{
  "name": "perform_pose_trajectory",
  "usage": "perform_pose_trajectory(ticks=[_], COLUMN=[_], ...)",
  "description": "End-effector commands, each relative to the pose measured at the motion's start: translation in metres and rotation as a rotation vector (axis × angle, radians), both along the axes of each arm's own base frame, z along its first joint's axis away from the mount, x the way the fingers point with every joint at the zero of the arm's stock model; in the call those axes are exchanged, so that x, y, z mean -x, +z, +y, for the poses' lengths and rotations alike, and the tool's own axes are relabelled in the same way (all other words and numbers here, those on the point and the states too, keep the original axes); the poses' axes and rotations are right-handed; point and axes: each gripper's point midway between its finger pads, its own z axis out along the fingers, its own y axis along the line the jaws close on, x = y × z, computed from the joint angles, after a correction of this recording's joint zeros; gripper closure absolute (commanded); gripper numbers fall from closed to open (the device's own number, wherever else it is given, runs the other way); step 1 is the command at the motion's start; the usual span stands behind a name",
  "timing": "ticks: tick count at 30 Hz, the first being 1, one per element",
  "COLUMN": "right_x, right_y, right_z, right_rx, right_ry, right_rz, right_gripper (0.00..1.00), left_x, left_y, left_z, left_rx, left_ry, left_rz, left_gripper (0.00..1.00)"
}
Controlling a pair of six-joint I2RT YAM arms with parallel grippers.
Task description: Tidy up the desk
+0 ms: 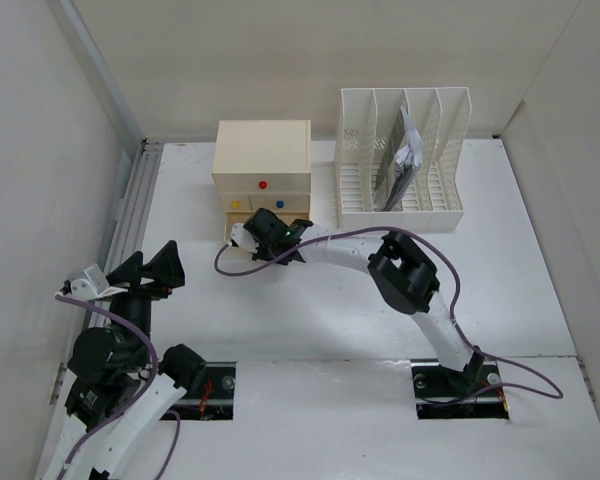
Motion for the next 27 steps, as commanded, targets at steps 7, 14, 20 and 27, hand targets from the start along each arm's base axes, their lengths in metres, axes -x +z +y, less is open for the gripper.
perform_pose_trajectory(ticks=[7, 14, 20, 27], right_x=[-0.104, -0.107, -0.112, -0.113], right_y=[0.078, 0.093, 0.103, 0.094], right_z=[-0.015, -0.023, -0.024, -0.029], right_rx=[-0.190, -0.223, -0.240, -0.182], right_ry=[-0.339, -0.371, -0.380, -0.373], right_rz=[-0.488, -0.571, -0.618, -0.639], right_gripper=[1.00, 1.00, 1.00, 1.00], left_x=[0.002, 0.002, 0.002, 0.001], left_y=[0.007, 0.007, 0.007, 0.006], left_z=[0.003, 0.003, 0.003, 0.002], left_rx=[0.019, 0.019, 0.019, 0.014], left_ry=[0.009, 0.009, 0.009, 0.009], left_rz=[-0.033, -0.033, -0.033, -0.025], left_gripper=[0.17, 0.17, 0.17, 0.17])
